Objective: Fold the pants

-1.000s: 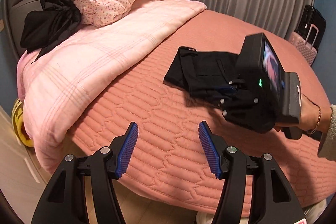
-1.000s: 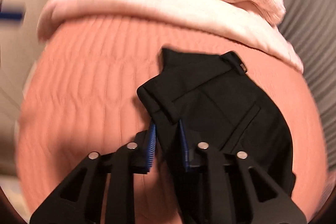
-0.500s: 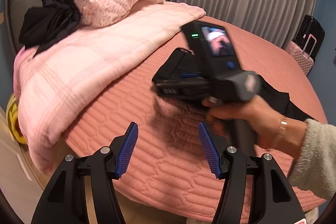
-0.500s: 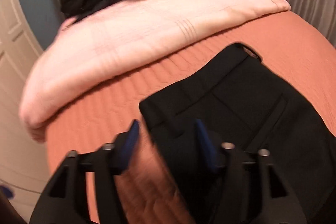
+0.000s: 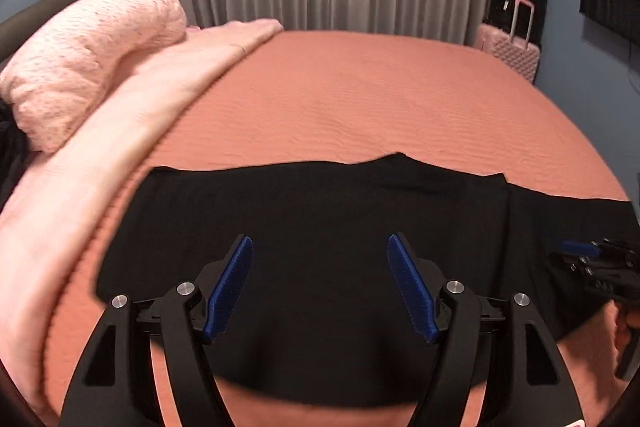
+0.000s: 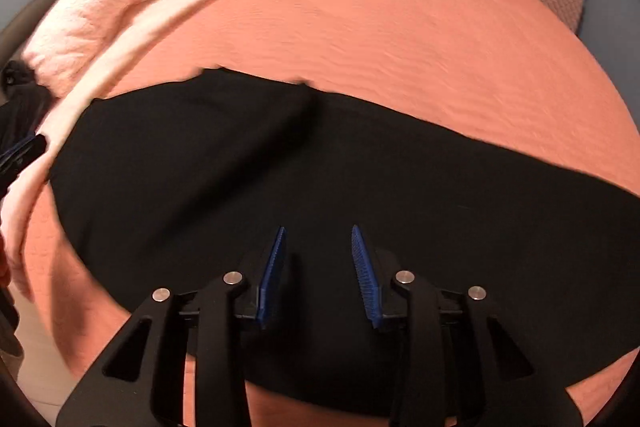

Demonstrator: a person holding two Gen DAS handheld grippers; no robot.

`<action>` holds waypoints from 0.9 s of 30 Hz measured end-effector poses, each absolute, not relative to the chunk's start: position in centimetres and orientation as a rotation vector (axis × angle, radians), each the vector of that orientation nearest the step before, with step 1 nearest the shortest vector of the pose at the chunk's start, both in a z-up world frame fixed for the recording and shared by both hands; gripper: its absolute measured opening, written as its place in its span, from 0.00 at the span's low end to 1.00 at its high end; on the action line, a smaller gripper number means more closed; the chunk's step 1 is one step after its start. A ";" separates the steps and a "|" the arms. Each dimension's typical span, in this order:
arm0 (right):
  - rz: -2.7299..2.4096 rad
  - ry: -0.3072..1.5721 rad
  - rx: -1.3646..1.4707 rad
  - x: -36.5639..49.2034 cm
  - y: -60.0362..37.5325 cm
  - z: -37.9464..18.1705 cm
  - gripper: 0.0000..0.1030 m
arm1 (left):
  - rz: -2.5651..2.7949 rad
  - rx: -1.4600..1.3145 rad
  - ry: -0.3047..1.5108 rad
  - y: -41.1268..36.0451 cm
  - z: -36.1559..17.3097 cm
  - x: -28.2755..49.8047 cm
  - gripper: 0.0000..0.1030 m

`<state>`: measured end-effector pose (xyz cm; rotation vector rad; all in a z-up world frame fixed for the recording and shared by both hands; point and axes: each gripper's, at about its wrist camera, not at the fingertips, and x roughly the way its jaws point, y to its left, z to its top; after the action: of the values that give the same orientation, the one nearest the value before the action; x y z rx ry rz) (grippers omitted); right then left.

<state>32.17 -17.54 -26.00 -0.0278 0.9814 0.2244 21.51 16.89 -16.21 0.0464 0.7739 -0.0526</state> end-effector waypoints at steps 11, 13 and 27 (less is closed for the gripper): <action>0.139 0.909 0.067 30.8 -28.7 -23.9 0.06 | 0.187 0.194 0.937 17.1 -23.3 29.3 0.80; 0.153 0.964 0.041 30.9 -29.1 -26.1 0.05 | 0.208 0.199 0.937 17.8 -23.4 29.8 0.80; 0.143 0.875 -0.189 24.5 -28.0 -20.5 0.08 | 0.404 0.147 0.835 23.1 -18.5 17.1 0.77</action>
<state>24.53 -28.03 -20.45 -0.1894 0.8749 0.1434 17.06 23.12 -18.47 0.1467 0.8348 0.4039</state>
